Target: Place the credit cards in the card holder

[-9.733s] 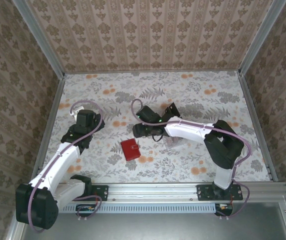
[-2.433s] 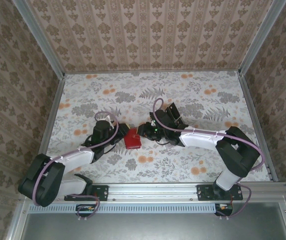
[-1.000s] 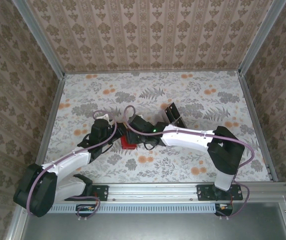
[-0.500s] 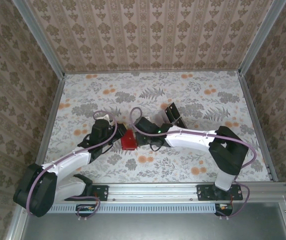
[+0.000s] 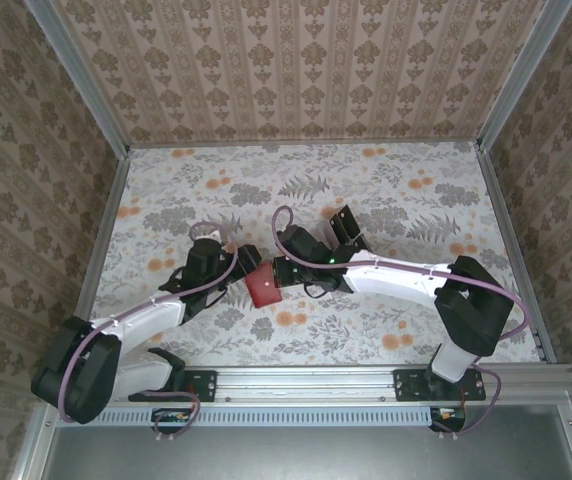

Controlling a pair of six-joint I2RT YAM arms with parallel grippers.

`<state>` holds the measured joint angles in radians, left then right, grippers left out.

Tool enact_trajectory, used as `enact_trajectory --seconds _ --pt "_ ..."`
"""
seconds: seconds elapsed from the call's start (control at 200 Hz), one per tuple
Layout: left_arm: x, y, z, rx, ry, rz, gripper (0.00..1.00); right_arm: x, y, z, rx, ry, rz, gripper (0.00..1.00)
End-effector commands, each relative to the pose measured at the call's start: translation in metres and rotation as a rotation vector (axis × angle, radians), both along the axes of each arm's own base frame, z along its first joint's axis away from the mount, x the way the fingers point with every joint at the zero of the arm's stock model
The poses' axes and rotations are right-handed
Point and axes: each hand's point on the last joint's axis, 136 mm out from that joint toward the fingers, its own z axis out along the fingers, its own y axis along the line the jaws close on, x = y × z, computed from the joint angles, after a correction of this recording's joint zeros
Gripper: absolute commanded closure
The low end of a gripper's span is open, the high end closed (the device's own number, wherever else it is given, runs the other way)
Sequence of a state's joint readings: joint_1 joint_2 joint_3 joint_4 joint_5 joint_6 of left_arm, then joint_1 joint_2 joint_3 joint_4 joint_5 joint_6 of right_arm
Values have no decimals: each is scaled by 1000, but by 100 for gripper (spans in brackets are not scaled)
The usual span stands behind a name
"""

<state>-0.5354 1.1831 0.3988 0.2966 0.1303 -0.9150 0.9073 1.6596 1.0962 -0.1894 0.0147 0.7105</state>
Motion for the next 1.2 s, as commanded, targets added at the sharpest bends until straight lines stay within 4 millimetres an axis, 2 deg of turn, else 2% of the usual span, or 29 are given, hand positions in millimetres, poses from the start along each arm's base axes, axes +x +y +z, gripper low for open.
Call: enact_trajectory --seconds 0.0,0.115,0.505,0.815,1.075,1.195 --pt "-2 6 -9 59 -8 -2 27 -3 7 9 65 17 20 100" --pt "-6 8 -13 75 -1 -14 25 -5 9 13 93 22 23 100" --pt "-7 1 -4 45 -17 -41 25 -5 12 34 161 2 11 100" --pt "-8 -3 -2 42 -22 -52 26 -4 8 31 161 10 -3 100" --pt "-12 -2 -14 64 1 -59 43 -4 3 30 167 13 -17 100" --pt "-11 -3 -14 64 -1 -59 36 -3 5 34 179 8 -14 100"
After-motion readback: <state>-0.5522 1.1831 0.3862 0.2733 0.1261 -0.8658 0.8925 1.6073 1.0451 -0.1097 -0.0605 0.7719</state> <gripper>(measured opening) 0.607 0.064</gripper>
